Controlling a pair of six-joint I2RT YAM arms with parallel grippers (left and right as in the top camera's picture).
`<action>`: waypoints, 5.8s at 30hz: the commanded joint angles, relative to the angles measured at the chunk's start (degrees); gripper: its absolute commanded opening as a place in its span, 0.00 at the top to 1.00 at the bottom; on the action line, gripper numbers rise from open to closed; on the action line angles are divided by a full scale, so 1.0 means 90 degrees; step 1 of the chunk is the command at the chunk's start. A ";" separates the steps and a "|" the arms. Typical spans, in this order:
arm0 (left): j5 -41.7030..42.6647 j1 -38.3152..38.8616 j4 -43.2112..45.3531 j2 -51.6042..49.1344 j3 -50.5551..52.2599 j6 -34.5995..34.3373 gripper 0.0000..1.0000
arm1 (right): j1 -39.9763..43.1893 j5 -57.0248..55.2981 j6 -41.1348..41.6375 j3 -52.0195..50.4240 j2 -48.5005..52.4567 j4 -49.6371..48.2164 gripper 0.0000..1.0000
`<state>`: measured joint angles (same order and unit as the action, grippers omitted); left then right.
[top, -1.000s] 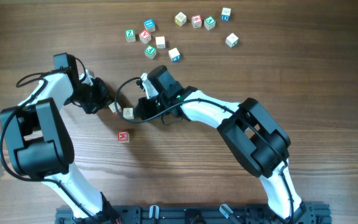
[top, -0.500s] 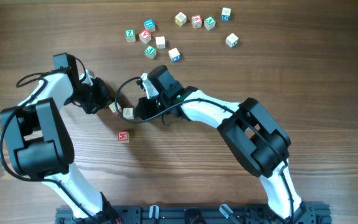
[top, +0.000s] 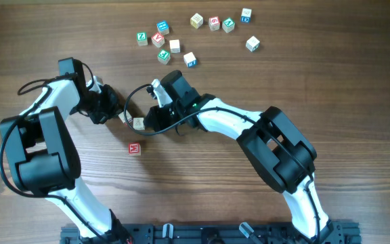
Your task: Form a circle
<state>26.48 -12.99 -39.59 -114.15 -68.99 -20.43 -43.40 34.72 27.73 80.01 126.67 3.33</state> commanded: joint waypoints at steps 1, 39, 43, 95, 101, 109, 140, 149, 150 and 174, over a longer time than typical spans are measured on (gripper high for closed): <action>-0.0398 0.0044 0.0015 -0.0092 0.0061 0.0080 0.96 | -0.0005 0.0136 -0.0243 -0.0012 0.0155 -0.0036 0.95; -0.0398 0.0046 -0.0141 -0.0092 0.0061 0.0078 0.96 | -0.0141 -0.0539 0.0075 -0.0012 0.0155 0.0056 0.96; -0.0398 0.0046 -0.0141 -0.0092 0.0061 0.0078 0.96 | -0.0141 -0.0539 0.0005 -0.0012 0.0155 0.0010 0.95; 0.0175 0.0216 0.1005 -0.0092 -0.0714 0.1173 0.96 | 0.1117 -0.1710 0.0976 -0.0012 0.0155 0.1263 0.95; 0.0172 0.0619 0.0969 -0.0092 -0.0712 0.1615 0.96 | 0.1188 -0.1717 0.1103 -0.0012 0.0155 0.1277 0.95; -0.0765 0.0891 0.0211 -0.0092 -0.0712 0.1921 0.96 | 0.1188 -0.1741 0.1103 -0.0012 0.0155 0.1280 0.95; -0.0950 0.0891 -0.0891 -0.0092 -0.0712 0.2069 0.96 | 0.1188 -0.1736 0.1105 -0.0012 0.0155 0.1285 0.95; -0.0760 0.0891 -0.0806 -0.0092 -0.0712 0.1885 0.96 | 0.1188 -0.1736 0.1107 -0.0012 0.0155 0.1280 0.95; -0.0651 0.0891 -0.0818 -0.0092 -0.0712 0.1885 0.96 | 0.1188 -0.1736 0.1107 -0.0012 0.0155 0.1280 0.95; -0.0520 0.0891 -0.1122 -0.0092 -0.0712 0.1887 0.96 | 0.1188 -0.1736 0.1107 -0.0012 0.0155 0.1282 0.96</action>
<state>20.88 -4.97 -49.17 -114.39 -74.63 -3.29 -32.10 22.85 37.32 81.21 126.30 13.65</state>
